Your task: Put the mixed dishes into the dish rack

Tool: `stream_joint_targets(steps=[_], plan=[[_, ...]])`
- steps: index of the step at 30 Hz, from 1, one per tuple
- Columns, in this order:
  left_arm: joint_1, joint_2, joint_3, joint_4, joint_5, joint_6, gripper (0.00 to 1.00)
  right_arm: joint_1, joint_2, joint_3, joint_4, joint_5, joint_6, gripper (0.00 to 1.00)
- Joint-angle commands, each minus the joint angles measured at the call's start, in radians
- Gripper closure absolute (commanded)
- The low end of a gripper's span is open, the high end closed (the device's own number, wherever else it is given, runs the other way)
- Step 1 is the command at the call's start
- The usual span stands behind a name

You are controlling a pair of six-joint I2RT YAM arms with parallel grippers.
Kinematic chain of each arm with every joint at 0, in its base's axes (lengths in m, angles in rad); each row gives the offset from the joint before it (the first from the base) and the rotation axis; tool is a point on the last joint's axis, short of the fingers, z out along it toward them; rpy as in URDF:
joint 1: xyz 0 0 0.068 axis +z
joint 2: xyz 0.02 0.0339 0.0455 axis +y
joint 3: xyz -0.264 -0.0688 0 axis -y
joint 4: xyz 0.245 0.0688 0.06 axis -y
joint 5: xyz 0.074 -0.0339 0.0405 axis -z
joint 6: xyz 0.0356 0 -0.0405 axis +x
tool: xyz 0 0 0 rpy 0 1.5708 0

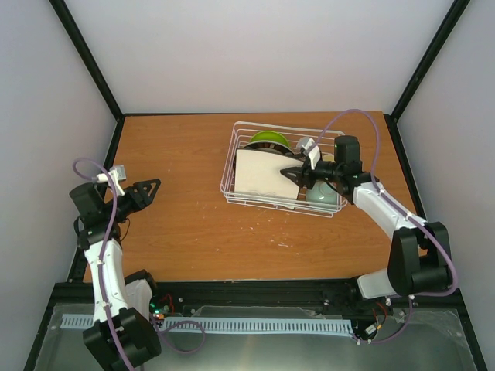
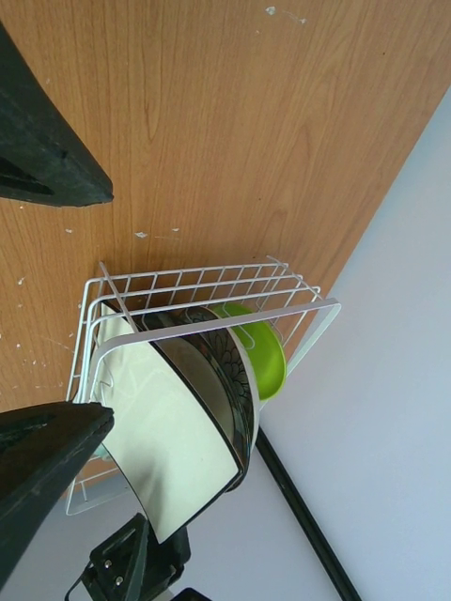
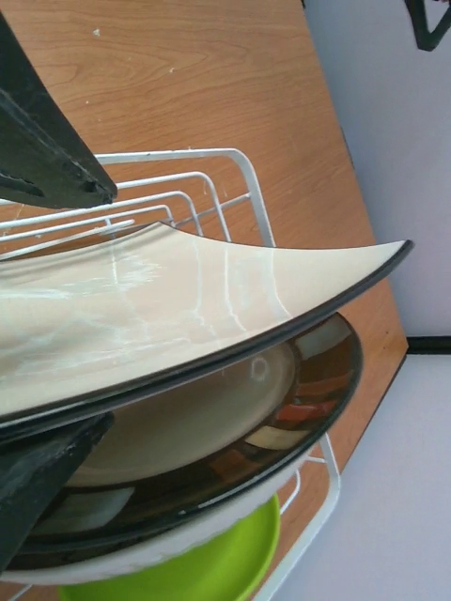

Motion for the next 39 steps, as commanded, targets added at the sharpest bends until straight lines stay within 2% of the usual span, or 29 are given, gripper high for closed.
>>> stream_joint_targets(steps=[1, 8, 15, 18, 21, 25, 28, 32, 39], plan=[[-0.001, -0.016, 0.000, 0.037, 0.014, -0.012, 0.42, 0.008, -0.075, 0.000, 0.073, -0.037, 0.064, 0.43], [-0.001, -0.014, -0.009, 0.073, 0.036, -0.040, 0.40, 0.008, -0.162, 0.028, 0.065, 0.022, 0.090, 0.38], [-0.061, 0.005, -0.036, 0.133, 0.056, -0.093, 0.42, -0.003, -0.301, 0.030, 0.078, 0.236, 0.124, 0.35], [-0.155, 0.031, -0.018, 0.125, -0.018, -0.084, 0.44, -0.013, -0.346, 0.032, 0.084, 0.304, 0.146, 0.31], [-0.330, 0.098, 0.034, 0.101, -0.150, -0.061, 0.44, -0.018, -0.364, 0.054, 0.050, 0.354, 0.158, 0.30], [-0.573, 0.266, 0.147, 0.032, -0.361, -0.015, 0.46, -0.022, -0.404, 0.055, 0.009, 0.411, 0.214, 0.30], [-0.692, 0.399, 0.239, -0.034, -0.498, 0.016, 0.47, -0.023, -0.458, 0.029, -0.012, 0.455, 0.271, 0.32], [-0.740, 0.513, 0.318, -0.070, -0.599, 0.017, 0.47, -0.024, -0.536, -0.004, -0.053, 0.483, 0.284, 0.36], [-0.786, 0.662, 0.441, -0.123, -0.633, 0.063, 0.48, -0.024, -0.578, -0.002, -0.135, 0.511, 0.275, 0.39]])
